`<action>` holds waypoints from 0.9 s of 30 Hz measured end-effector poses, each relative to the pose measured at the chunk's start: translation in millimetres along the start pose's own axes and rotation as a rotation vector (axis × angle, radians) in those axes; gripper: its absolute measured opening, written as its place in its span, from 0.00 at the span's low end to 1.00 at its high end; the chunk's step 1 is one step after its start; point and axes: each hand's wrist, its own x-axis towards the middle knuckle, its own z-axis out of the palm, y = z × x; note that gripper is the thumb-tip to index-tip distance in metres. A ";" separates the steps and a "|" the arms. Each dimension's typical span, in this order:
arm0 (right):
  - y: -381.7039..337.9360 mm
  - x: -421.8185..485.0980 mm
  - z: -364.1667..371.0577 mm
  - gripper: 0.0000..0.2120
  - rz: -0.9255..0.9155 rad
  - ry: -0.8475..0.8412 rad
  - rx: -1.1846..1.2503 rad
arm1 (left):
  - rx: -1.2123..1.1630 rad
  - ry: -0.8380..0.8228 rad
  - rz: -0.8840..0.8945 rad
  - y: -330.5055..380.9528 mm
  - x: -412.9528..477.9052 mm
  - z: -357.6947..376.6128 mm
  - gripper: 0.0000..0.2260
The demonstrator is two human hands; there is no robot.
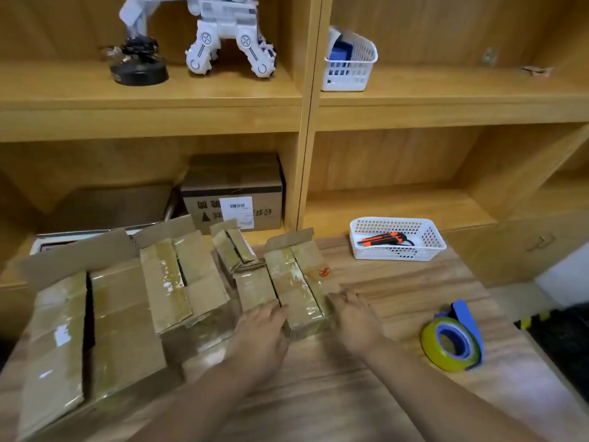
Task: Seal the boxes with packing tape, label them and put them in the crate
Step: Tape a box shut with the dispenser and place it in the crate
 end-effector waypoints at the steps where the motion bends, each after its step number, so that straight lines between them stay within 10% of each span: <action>1: 2.7 3.6 2.0 0.26 -0.002 -0.019 0.023 | 0.001 -0.031 -0.026 2.0 4.3 4.5 0.26; 27: 103.4 37.4 21.1 0.29 -0.307 -0.094 0.351 | -0.122 0.246 -0.601 109.2 70.2 81.1 0.23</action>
